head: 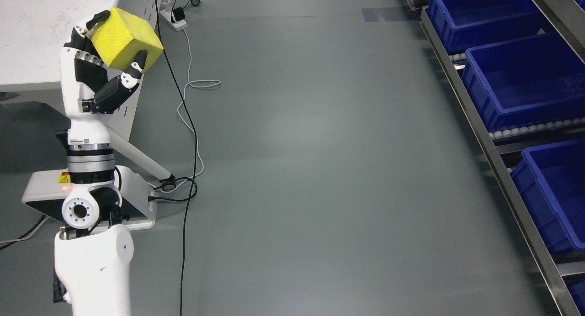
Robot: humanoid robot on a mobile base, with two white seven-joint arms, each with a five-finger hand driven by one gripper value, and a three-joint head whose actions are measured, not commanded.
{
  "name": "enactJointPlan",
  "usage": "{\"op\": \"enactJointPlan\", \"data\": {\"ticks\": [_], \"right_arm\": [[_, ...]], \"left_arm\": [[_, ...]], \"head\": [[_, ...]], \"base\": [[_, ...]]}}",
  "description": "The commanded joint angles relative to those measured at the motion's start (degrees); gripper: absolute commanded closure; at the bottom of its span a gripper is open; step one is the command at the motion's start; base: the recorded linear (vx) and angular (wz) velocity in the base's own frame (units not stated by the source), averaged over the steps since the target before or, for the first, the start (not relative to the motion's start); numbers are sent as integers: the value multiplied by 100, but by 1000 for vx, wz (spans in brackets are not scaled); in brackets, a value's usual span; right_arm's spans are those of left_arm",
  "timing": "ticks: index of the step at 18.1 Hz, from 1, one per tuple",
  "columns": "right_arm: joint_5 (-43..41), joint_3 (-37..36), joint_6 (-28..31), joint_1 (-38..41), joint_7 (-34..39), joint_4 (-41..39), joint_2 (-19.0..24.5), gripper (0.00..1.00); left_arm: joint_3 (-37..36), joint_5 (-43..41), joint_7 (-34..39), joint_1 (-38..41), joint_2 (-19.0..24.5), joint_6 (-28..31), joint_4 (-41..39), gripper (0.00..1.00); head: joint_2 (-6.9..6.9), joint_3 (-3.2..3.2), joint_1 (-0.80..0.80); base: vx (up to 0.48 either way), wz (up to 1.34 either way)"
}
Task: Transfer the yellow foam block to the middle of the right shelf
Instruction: 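Hold the cube raised in the left hand while the robot turns toward the bins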
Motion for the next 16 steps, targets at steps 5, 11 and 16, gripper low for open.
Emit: {"op": "enactJointPlan", "data": {"ticks": [5,11,16], "right_arm": [[0,0,5,-17,0,-100,-100,0],[0,0,5,-17,0,-100,-100,0],[0,0,5,-8,0,-100,-100,0]], "left_arm": [[-207,-189,17,-3,100,55,-5,64],[-330,-321,132,-12,100,257,-5,42],[-365,-321,132,-12,100,266,3,42]], "head": [[0,0,0],[0,0,0],[0,0,0]], "base": [[253,-39],[296,-159],[341,-122]]}}
